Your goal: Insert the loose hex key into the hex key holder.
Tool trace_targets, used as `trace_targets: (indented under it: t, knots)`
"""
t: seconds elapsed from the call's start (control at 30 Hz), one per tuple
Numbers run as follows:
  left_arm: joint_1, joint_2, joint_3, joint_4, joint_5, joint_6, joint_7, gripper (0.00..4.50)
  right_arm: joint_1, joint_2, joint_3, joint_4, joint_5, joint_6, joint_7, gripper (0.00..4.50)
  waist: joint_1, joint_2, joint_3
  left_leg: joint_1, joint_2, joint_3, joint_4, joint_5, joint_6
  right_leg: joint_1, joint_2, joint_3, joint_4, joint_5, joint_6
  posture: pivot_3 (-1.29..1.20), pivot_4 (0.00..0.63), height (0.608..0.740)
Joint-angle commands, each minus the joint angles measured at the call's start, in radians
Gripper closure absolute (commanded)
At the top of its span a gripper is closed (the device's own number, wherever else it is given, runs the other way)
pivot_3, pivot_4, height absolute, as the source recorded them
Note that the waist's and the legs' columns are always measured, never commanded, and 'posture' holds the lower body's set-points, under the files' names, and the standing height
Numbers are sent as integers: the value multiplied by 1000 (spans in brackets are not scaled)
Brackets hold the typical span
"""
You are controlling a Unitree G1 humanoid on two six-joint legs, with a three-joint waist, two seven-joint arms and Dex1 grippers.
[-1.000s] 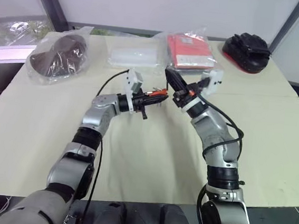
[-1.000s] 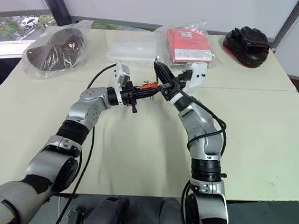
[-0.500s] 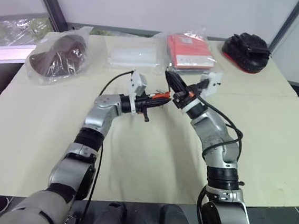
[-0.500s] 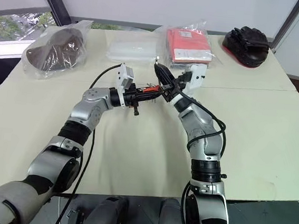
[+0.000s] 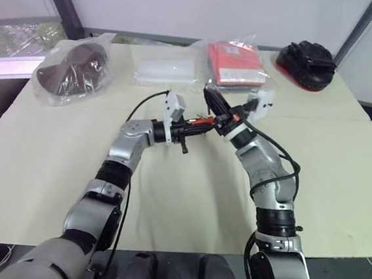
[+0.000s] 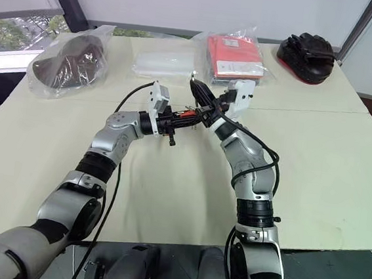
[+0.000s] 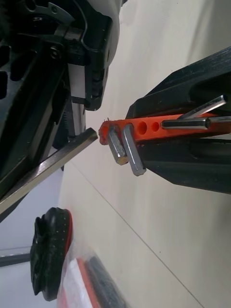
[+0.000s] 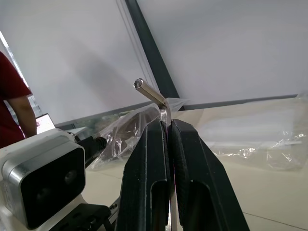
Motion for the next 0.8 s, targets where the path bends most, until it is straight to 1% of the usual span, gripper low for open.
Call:
trace_targets:
  t: [0.03, 0.4, 0.8]
  knots:
    - [-26, -1, 25, -51, -37, 9, -7, 4500, -2, 7, -3, -19, 4, -33, 4, 4458, 0, 0, 0, 0, 0, 0, 0, 0, 0, 0, 0, 0, 0, 0, 0, 0, 150, 740]
    - [-20, 9, 34, -86, -66, 51, 4, 4500, 1, -1, -11, 20, -4, -66, 10, 4458, 0, 0, 0, 0, 0, 0, 0, 0, 0, 0, 0, 0, 0, 0, 0, 0, 150, 740]
    - [-9, 16, 35, -67, -52, 46, 11, 4500, 8, -8, -18, 23, 2, -75, 9, 4458, 0, 0, 0, 0, 0, 0, 0, 0, 0, 0, 0, 0, 0, 0, 0, 0, 150, 740]
